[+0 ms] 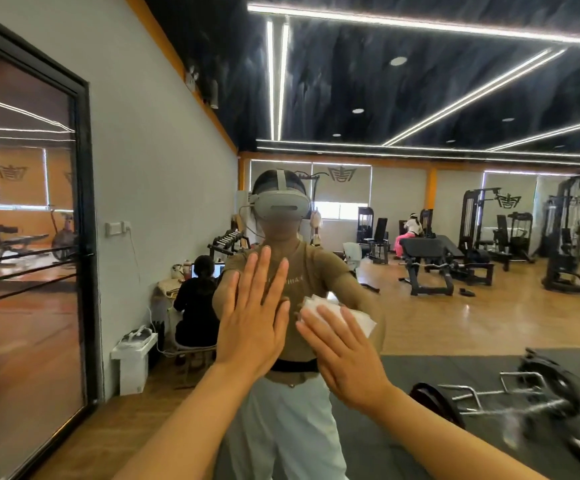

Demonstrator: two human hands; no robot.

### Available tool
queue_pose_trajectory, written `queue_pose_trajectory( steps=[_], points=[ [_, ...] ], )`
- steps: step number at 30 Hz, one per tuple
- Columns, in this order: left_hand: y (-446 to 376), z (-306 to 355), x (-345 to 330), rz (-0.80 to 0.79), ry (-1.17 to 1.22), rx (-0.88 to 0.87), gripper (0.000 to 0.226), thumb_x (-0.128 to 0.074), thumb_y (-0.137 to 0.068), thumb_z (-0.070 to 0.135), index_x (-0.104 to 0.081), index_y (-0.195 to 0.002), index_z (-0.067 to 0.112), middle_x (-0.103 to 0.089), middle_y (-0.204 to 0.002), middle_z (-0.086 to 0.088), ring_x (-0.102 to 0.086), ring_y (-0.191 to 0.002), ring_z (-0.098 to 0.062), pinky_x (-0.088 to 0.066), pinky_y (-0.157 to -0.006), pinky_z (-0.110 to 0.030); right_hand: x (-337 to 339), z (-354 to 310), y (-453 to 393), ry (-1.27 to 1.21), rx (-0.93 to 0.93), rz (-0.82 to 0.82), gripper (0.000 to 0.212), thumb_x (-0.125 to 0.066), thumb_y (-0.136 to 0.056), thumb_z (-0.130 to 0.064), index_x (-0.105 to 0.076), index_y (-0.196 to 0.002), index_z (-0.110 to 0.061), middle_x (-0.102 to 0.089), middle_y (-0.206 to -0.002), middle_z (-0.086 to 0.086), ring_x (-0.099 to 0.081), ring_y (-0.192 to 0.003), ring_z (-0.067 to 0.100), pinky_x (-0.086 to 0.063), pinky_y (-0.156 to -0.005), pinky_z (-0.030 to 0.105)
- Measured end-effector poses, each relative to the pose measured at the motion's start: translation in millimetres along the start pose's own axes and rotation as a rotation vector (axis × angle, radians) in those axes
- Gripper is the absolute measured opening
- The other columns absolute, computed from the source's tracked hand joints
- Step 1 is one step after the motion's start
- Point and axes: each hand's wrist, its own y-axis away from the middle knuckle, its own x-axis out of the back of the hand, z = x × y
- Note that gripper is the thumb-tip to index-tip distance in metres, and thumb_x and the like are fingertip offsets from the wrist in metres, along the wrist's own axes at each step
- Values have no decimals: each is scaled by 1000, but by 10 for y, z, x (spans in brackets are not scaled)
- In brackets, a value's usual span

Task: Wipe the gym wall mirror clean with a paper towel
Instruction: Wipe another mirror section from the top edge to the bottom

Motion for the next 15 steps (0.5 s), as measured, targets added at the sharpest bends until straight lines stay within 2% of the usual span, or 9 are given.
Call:
queue_pose_trajectory(
  steps=[4,6,8,11,15],
  points=[
    [19,37,-7,0,8,7,64,-26,-104,39,-9,-161,18,2,-169,-8,-2,-155,-25,-5,-123,-46,81,176,-11,97,111,-46,58,-47,-99,-25,-31,-154,-16,-22,-164,3,-20,-152,25,-13,-125,48],
    [44,59,-25,3,28,12,65,-28,-103,37,-8,-161,17,3,-169,-8,-2,-155,-26,-5,-123,-47,172,334,-198,122,121,-48,65,-49,-97,-23,-24,-157,-18,-19,-164,4,-20,-152,26,-16,-123,50],
    [106,108,-49,17,64,34,65,-32,-103,36,-11,-161,16,2,-169,-8,-2,-155,-26,-5,-124,-47,329,546,-525,129,36,-5,71,-53,-95,-15,-20,-157,-17,-19,-164,8,-19,-152,29,-19,-122,52],
    [263,255,-102,47,146,73,65,-38,-101,34,-18,-160,14,-4,-169,-8,-4,-155,-24,-3,-125,-44,602,879,-1085,114,-163,149,65,-56,-96,-9,-28,-155,-11,-24,-162,15,-20,-151,32,-14,-124,50],
    [477,377,-210,24,213,115,64,-37,-102,36,-20,-159,14,-4,-169,-6,-5,-155,-24,-4,-124,-45,635,894,-1280,-16,-369,288,54,-46,-103,-11,-30,-155,-10,-26,-162,16,-18,-152,34,-13,-124,51]
  ],
)
